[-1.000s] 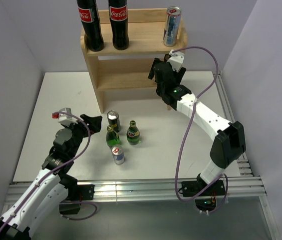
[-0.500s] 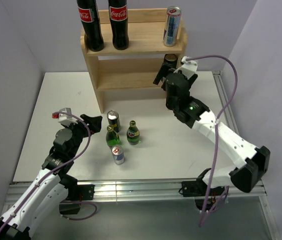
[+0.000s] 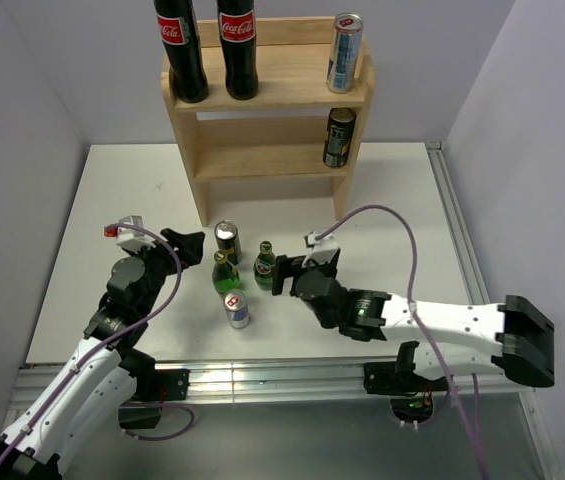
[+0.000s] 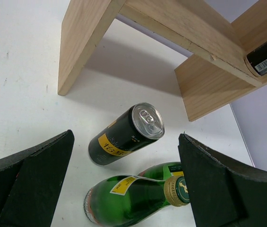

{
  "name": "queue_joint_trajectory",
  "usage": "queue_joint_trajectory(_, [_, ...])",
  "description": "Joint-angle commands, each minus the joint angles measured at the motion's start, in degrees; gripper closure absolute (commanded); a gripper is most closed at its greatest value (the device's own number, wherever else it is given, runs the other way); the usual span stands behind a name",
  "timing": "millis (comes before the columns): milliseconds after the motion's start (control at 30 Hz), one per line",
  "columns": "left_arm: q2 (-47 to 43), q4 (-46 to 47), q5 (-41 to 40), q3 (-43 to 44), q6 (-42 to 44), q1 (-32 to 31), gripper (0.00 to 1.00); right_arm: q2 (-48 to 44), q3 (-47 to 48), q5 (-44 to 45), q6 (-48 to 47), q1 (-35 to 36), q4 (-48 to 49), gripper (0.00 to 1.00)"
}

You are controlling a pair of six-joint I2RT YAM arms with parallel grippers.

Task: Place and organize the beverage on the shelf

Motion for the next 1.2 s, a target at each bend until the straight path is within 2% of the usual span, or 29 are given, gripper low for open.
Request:
queue_joint_trajectory(0, [-0.37, 1.64, -0.36, -0.38, 1.13, -0.18, 0.01, 3.52, -2.59, -2.78, 5.89, 0.81, 9.66, 0.0])
queue_joint_trajectory(400, [0.16, 1.73, -0.53, -0.38, 1.3, -0.27, 0.01, 24.96, 0.74, -6.12, 1.67, -1.65, 23.74, 0.0])
queue_joint_trajectory(733, [0.34, 1.99, 0.17, -0.56, 1.22, -0.27, 0.01, 33.06, 2.06, -3.06, -2.02, -5.52, 33.85, 0.0])
queue_joint_trajectory(833, [0.69, 2.08, 0.26, -0.47, 1.22, -0.27, 0.01, 35.08, 2.41, -1.74, -3.34, -5.7, 36.58, 0.05])
queue_joint_trajectory(933, [0.69, 2.17, 0.34, -0.55, 1.3, -0.27, 0.01, 36.66, 2.15, -1.38, -4.48, -5.87, 39.47, 0.17])
queue_joint_trajectory(967, [0.86, 2.26, 0.35, -0.56, 1.22, -0.18, 0.01, 37.19, 1.97, -1.29, -4.83, -5.87, 40.87, 0.29])
queue_joint_trajectory(1133, [1.3, 2.26, 0.43, -0.56, 1.22, -0.18, 0.01, 37.37, 1.97, -0.59, -5.88, -5.87, 42.03, 0.61])
queue_joint_trajectory(1167, [1.39, 2.26, 0.35, -0.56, 1.22, -0.27, 0.01, 36.76, 2.06, 0.02, -6.15, -5.87, 41.33, 0.92])
